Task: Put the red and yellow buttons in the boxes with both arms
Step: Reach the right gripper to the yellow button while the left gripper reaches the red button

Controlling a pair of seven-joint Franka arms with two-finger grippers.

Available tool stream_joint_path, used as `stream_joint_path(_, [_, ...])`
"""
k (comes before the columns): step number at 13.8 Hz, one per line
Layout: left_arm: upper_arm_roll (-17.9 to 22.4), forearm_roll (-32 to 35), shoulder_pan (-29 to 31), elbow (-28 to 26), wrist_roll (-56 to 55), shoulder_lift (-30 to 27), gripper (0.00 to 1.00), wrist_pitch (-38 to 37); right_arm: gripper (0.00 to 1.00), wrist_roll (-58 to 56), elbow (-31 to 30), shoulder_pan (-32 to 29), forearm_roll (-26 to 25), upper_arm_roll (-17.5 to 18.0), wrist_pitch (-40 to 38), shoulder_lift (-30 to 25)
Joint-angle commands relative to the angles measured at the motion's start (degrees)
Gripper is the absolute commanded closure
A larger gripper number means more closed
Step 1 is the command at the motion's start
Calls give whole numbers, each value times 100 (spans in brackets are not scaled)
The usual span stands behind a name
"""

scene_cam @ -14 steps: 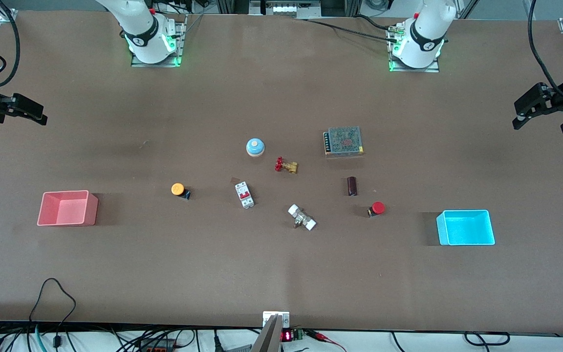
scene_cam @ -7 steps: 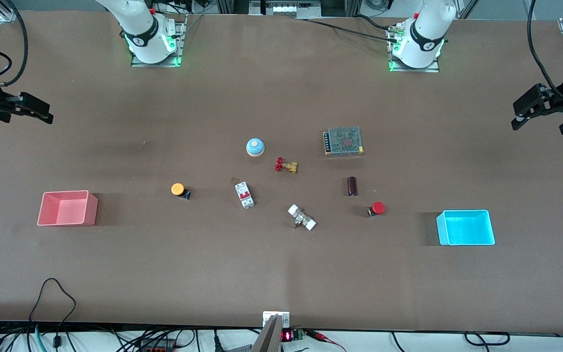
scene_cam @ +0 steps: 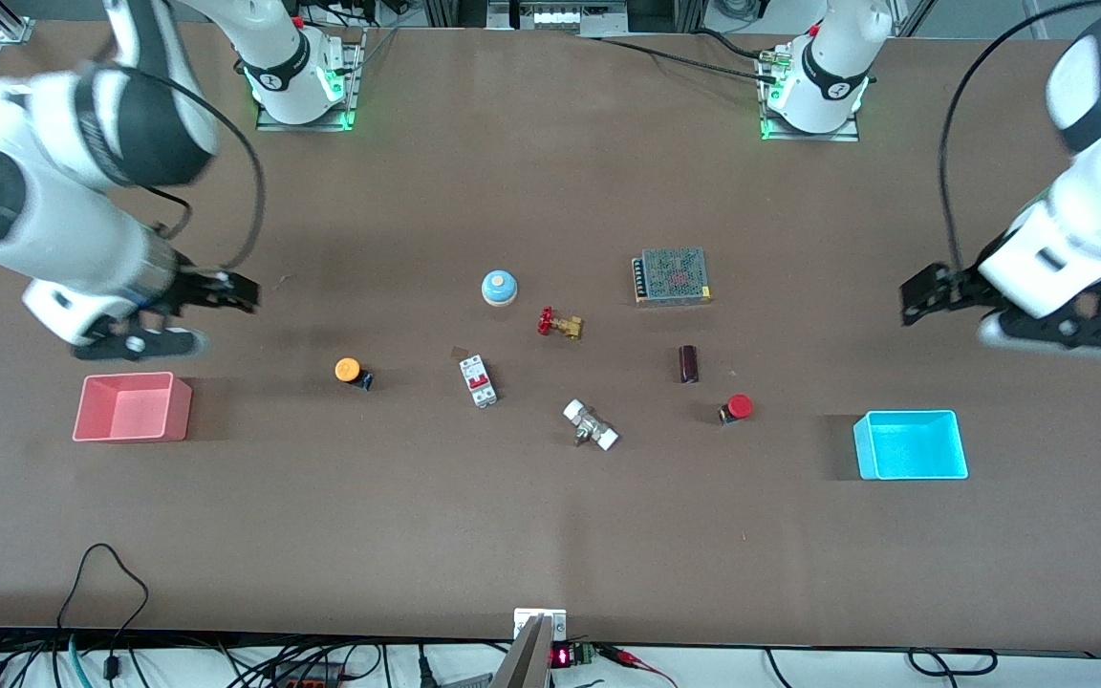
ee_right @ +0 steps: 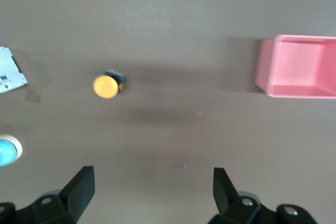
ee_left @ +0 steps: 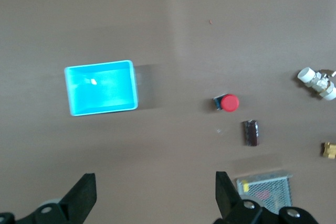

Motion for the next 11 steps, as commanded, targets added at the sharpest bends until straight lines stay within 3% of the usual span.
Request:
stream_joint_path(1, [-114,-19,-136,144,-464,468,0,211,0,56,113,127,437,-50,316,447])
stream_joint_path(8, [-105,-10,-795,83,-1958,1725,0,1599,0,153,78,479,438,-50,1082,1380])
stream_joint_path(11, [-97,-2,-901,47,-2257,2076,0,1802,0,363,69,505,464,-50,1327,1626])
